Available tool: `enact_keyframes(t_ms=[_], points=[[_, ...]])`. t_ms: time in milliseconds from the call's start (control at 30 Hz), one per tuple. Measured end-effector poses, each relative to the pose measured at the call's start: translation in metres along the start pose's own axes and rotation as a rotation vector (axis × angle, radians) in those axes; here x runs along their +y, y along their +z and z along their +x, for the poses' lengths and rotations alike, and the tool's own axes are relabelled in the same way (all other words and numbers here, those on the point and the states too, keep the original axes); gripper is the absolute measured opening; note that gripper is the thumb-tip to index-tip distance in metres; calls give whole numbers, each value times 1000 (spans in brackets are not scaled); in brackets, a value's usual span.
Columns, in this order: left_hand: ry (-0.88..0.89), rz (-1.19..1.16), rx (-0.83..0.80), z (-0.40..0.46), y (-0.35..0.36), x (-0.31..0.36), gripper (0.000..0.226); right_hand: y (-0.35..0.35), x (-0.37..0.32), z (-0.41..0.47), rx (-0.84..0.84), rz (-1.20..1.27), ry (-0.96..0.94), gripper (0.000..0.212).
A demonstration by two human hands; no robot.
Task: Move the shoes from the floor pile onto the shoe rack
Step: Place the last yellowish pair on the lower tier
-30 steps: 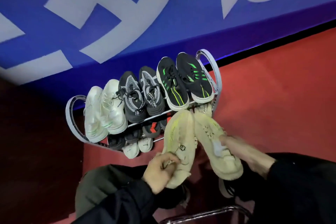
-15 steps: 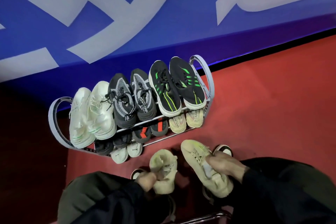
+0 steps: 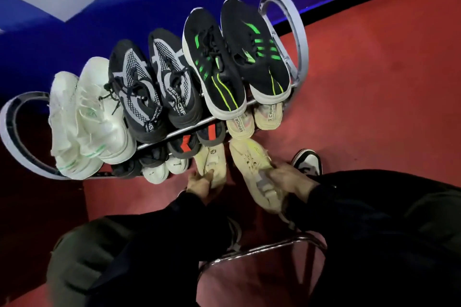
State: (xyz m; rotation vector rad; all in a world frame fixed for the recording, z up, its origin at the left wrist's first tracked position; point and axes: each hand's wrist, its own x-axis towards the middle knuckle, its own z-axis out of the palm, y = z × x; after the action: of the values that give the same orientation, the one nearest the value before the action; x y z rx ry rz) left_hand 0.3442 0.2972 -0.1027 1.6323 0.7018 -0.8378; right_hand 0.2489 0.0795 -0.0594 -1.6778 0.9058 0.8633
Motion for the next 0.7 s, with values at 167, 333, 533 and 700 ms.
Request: enact_keyframes(t_ms=[167, 333, 533, 700], points=[[-70, -50, -25, -2, -3, -1, 20, 12, 12, 31, 8, 12, -15, 52], [-104, -100, 4, 9, -6, -6, 38, 10, -12, 4, 61, -3, 44, 41], [-128, -133, 29, 29, -3, -3, 8, 21, -8, 17, 117, 169, 38, 40], [6, -251, 178, 72, 7, 5, 12, 35, -7, 44, 109, 392, 109, 41]])
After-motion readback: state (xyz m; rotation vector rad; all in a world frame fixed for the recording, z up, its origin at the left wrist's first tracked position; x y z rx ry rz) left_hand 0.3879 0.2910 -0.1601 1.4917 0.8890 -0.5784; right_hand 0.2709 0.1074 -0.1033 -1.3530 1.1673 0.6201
